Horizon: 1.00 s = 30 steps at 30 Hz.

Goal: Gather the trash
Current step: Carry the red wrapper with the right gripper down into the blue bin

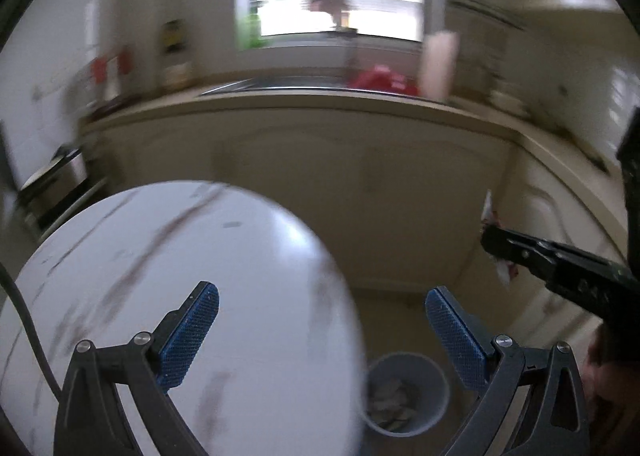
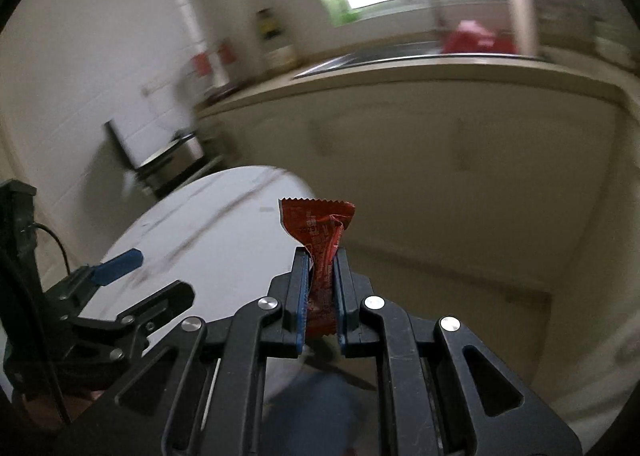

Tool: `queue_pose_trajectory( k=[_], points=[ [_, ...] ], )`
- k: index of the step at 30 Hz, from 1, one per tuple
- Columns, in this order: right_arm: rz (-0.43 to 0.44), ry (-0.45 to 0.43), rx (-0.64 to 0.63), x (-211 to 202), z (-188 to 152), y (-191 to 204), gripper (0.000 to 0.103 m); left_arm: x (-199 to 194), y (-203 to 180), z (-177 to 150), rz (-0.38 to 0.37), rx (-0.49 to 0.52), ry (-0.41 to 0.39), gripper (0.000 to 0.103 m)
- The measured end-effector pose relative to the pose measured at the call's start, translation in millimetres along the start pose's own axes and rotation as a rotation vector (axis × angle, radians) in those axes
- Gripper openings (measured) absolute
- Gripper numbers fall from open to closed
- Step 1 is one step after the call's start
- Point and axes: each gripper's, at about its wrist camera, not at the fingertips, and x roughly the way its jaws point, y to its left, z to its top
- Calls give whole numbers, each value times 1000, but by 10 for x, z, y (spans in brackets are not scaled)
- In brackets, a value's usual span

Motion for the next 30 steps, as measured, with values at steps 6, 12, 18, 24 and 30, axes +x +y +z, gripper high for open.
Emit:
queue_pose_trajectory(
  k=[6,12,18,24,30],
  points=[
    [-114,-20,143,-407,-337,-1051,11,384,-839,-371,-116,143,38,101],
    [-168,21,253,-379,-768,-1826,11,1200,-1111,-1018,-117,136,188,100],
    [-155,96,317,83,-1194,-2195,11,2054,-1051,-1686,-40,71,400,97],
    [-125,207,381,725,-1657,-2443,11,2859,-867,-2247,73,-53,580,89],
    [-117,323,414,1335,-2070,-2658,11,3499,-701,-2655,100,-200,770,77]
  ],
)
